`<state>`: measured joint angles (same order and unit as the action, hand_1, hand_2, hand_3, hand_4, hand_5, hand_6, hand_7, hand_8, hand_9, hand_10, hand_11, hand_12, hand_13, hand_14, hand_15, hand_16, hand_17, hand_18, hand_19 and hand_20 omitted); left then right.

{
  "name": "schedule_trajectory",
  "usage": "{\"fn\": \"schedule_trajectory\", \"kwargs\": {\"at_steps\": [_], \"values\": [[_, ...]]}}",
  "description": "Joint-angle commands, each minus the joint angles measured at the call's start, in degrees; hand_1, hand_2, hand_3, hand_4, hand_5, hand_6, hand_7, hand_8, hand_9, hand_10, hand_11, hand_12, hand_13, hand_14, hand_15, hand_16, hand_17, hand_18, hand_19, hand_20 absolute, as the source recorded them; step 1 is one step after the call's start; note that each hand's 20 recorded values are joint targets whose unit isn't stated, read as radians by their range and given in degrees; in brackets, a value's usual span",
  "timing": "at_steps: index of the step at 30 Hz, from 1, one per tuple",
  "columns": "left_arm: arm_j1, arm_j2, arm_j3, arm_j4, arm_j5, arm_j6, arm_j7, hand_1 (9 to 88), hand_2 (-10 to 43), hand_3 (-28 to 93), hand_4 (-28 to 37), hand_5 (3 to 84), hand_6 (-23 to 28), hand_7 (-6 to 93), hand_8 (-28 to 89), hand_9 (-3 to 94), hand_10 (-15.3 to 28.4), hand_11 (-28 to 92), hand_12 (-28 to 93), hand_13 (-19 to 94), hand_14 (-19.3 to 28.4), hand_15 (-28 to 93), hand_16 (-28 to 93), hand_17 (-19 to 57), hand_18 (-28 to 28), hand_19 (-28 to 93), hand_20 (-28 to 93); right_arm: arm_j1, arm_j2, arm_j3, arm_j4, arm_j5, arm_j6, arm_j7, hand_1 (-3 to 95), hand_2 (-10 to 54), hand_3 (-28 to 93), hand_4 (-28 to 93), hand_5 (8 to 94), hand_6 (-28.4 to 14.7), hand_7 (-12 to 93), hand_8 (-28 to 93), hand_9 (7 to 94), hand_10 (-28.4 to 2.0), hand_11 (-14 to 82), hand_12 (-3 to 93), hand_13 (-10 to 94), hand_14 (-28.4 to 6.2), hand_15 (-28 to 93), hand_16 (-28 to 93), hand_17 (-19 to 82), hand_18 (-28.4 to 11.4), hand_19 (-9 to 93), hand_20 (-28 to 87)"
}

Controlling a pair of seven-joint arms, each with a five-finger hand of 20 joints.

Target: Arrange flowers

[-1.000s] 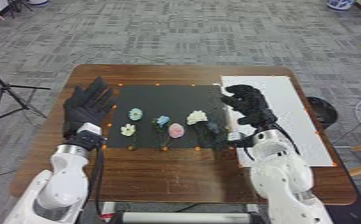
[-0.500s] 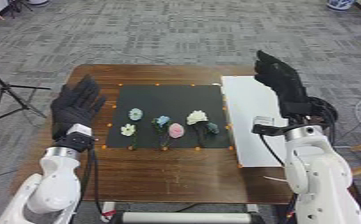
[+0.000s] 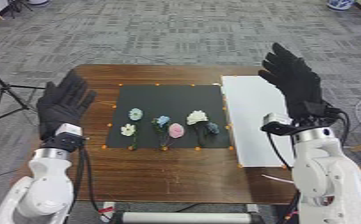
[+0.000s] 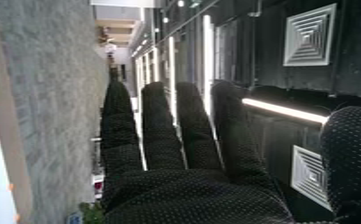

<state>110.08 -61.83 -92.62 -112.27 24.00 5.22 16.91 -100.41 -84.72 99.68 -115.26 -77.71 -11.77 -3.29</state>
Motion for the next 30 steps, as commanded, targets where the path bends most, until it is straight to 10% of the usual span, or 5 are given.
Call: {"fn": "schedule_trajectory", "kwargs": {"at_steps": [1, 7, 11, 21, 30], "values": [[3.8, -0.87, -2.2, -2.33, 1.82, 0.19, 0.24, 24.2, 11.7, 71, -28.3, 39.1, 5.9, 6.8, -9, 30.0, 11.1, 12, 6, 22, 9.2, 10, -3, -6.1, 12.7, 31, 8, -1.7, -0.6, 1.6, -1.1, 0.9, -2.7, 2.3, 5.1, 14.4, 76, -28, 37.8, -5.3, 4, -8, 36.3, -12.0, 3.2, 10.9, 27, -11.9, 7, 17, 15, -14.8, 24, 18], [2.4, 2.96, -2.54, -4.14, 1.86, 1.46, 2.49, 24.2, 11.6, 71, -28.3, 38.7, 5.8, 6.9, -9, 29.6, 11.0, 12, 6, 21, 9.2, 10, -3, -6.1, 12.7, 31, 8, -1.3, -0.4, 1.8, -2.1, 0.8, -3.4, 1.4, 5.1, 14.2, 76, -28, 36.9, -5.5, 3, -8, 35.3, -12.0, 3.0, 11.0, 27, -12.1, 6, 17, 15, -15.1, 24, 17], [5.4, 1.39, -3.69, -5.76, 4.05, 0.83, 1.1, 24.2, 11.6, 71, -28.3, 38.6, 5.8, 7.1, -9, 29.5, 11.0, 12, 5, 21, 9.2, 10, -3, -6.1, 12.7, 31, 8, -2.8, -0.9, 1.2, -3.4, 0.9, -3.0, 1.7, 5.4, 13.9, 76, -28, 36.4, -5.2, 3, -7, 35.2, -12.1, 3.0, 11.1, 27, -12.4, 6, 17, 14, -15.4, 24, 17], [5.0, 0.23, -2.71, -5.03, 3.91, 0.48, 1.74, 24.2, 11.7, 71, -28.3, 38.7, 5.9, 7.2, -9, 29.5, 11.1, 12, 5, 21, 9.3, 10, -3, -6.1, 12.7, 31, 8, -4.8, -1.4, 1.5, -3.5, 3.2, -4.3, 4.7, 6.2, 13.6, 75, -27, 36.7, -5.1, 3, -8, 35.5, -12.0, 3.0, 11.2, 28, -12.1, 6, 17, 14, -15.6, 25, 17], [7.2, 0.08, -4.28, -6.68, 5.46, 0.63, 2.54, 24.3, 11.7, 71, -28.3, 39.2, 6.2, 7.5, -9, 29.5, 11.1, 12, 5, 21, 9.4, 10, -3, -6.1, 12.7, 31, 8, -5.0, -1.4, 1.2, -3.8, 3.8, -5.7, 5.4, 6.7, 13.4, 75, -27, 36.9, -5.2, 4, -7, 35.5, -12.2, 3.0, 11.3, 28, -12.2, 7, 18, 14, -15.7, 25, 17]]}}
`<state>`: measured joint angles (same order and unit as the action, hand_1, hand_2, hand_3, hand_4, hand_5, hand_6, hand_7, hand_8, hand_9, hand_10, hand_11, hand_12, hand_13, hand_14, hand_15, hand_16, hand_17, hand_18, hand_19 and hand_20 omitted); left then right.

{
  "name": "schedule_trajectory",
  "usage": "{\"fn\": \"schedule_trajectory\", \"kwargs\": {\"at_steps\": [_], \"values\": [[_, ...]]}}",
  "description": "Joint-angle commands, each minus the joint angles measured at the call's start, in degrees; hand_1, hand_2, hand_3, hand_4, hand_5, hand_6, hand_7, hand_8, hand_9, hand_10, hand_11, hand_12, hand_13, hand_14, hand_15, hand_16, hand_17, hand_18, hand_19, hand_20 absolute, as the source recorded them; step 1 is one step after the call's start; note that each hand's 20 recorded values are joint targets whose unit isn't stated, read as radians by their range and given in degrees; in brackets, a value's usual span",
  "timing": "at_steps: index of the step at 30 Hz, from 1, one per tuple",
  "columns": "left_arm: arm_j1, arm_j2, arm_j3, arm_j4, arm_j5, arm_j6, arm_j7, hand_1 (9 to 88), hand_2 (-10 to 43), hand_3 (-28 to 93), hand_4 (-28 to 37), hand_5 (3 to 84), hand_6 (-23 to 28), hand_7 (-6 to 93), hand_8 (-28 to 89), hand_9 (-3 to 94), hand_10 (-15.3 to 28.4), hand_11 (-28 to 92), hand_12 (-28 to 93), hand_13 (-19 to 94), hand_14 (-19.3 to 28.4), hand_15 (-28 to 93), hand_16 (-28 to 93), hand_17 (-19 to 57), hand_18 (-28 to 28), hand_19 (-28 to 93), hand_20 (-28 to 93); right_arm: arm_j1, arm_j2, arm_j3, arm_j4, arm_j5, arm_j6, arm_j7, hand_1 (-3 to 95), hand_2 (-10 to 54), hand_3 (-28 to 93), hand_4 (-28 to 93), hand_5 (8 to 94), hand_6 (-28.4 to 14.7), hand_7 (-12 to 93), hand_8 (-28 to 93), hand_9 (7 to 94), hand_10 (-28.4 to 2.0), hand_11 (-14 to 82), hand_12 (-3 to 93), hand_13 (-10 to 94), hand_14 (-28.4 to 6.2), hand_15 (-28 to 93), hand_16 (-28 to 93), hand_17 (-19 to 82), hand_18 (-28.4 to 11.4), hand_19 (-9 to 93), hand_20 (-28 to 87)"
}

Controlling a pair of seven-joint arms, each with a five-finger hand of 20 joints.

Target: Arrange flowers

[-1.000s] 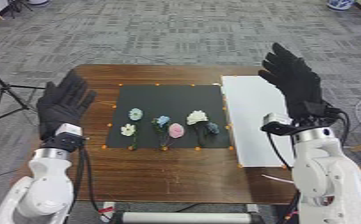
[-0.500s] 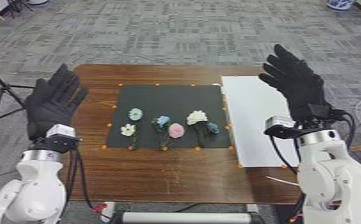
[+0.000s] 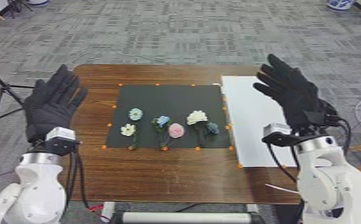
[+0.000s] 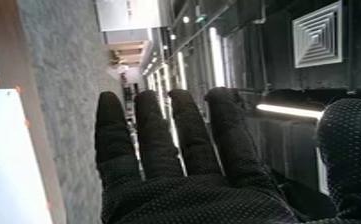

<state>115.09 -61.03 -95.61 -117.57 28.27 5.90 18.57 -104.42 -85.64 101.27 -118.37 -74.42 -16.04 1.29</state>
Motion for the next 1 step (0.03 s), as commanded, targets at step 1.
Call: {"fn": "schedule_trajectory", "kwargs": {"at_steps": [1], "values": [[2.0, -0.87, -1.37, -1.28, 1.18, 0.07, 0.76, 24.2, 11.7, 71, -28.3, 39.3, 6.1, 7.5, -9, 29.5, 11.1, 12, 5, 21, 9.4, 10, -3, -6.1, 12.7, 31, 8, -1.0, -0.5, -0.4, -0.6, 0.3, -1.7, 0.8, 6.7, 13.4, 75, -27, 36.9, -5.2, 4, -7, 35.5, -12.2, 3.0, 11.3, 28, -12.2, 7, 18, 14, -15.7, 25, 17]]}}
